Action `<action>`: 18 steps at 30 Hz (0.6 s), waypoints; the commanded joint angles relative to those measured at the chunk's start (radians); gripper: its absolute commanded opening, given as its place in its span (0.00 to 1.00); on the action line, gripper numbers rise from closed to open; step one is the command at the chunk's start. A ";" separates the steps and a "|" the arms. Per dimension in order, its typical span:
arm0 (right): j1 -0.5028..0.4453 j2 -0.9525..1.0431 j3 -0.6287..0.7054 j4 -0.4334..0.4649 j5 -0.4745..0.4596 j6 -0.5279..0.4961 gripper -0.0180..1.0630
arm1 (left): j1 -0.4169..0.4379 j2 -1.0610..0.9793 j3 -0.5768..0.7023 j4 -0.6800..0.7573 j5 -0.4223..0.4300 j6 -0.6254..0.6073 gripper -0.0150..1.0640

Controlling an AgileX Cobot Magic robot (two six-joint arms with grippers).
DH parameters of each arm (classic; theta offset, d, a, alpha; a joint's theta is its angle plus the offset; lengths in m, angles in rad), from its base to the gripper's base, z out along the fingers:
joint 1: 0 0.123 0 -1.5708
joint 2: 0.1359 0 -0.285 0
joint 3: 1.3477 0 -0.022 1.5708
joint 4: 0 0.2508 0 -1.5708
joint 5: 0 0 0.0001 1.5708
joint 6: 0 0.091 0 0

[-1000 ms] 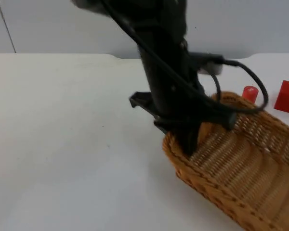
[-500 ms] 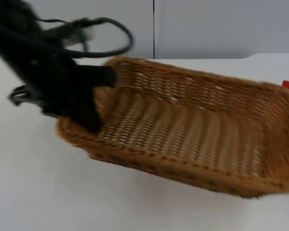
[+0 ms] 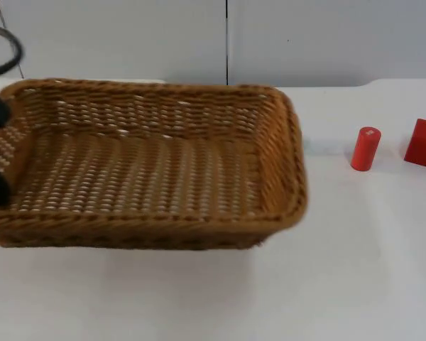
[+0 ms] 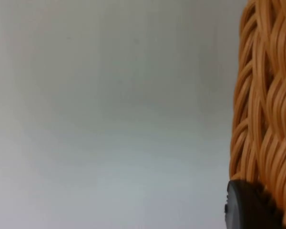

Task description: Pick up the basket with the left hand and place the object to the left of the red cylinder into the basket with the right hand.

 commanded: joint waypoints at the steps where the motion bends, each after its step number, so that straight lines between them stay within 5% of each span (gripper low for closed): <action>1: 0.004 -0.004 -0.009 0.002 -0.004 -0.001 0.99 | 0.042 -0.027 0.011 -0.045 0.027 0.028 0.01; 4: 0.004 -0.004 -0.009 0.027 -0.012 -0.010 0.99 | 0.097 -0.029 0.017 -0.067 0.066 0.071 0.01; 18: 0.020 0.169 -0.108 0.186 -0.039 -0.143 0.99 | 0.106 -0.029 0.017 -0.114 0.069 0.120 0.01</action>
